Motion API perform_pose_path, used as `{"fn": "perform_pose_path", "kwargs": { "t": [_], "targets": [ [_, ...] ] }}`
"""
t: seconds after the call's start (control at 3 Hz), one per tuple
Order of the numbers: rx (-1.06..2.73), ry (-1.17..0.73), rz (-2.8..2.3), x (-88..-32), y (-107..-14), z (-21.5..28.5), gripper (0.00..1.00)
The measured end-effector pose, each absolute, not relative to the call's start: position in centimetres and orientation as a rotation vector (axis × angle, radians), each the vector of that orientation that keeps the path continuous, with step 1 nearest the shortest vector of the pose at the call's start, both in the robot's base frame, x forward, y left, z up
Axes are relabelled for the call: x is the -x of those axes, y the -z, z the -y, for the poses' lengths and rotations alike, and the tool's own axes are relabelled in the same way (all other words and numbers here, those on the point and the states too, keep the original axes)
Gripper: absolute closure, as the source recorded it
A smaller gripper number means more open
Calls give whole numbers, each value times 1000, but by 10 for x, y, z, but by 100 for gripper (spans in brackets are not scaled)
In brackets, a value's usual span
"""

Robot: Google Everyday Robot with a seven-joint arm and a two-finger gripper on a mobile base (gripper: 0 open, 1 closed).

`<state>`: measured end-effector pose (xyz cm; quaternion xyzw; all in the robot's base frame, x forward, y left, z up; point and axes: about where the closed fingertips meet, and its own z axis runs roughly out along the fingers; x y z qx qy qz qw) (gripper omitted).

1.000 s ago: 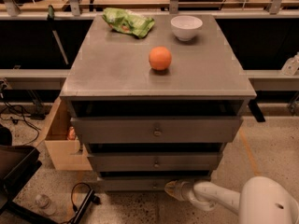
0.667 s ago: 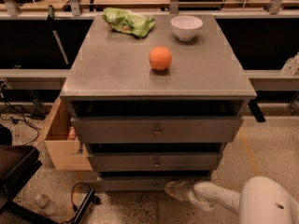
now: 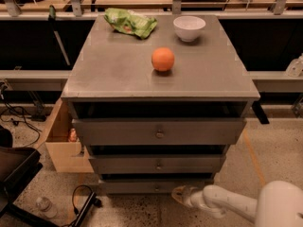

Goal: Close bottom drawer

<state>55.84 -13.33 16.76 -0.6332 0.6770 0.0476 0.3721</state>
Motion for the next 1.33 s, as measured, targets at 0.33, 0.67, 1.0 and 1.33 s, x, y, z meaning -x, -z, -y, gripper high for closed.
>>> {"fn": "perform_pose_path", "kwargs": {
  "t": [0.33, 0.67, 1.0, 1.33],
  "targets": [
    [1561, -126, -1728, -526, -222, 166, 100],
    [1419, -103, -1686, -509, -290, 181, 100],
    [1308, -76, -1572, -490, -335, 169, 100],
    [1127, -6, -1446, -462, -415, 139, 100]
  ]
}}
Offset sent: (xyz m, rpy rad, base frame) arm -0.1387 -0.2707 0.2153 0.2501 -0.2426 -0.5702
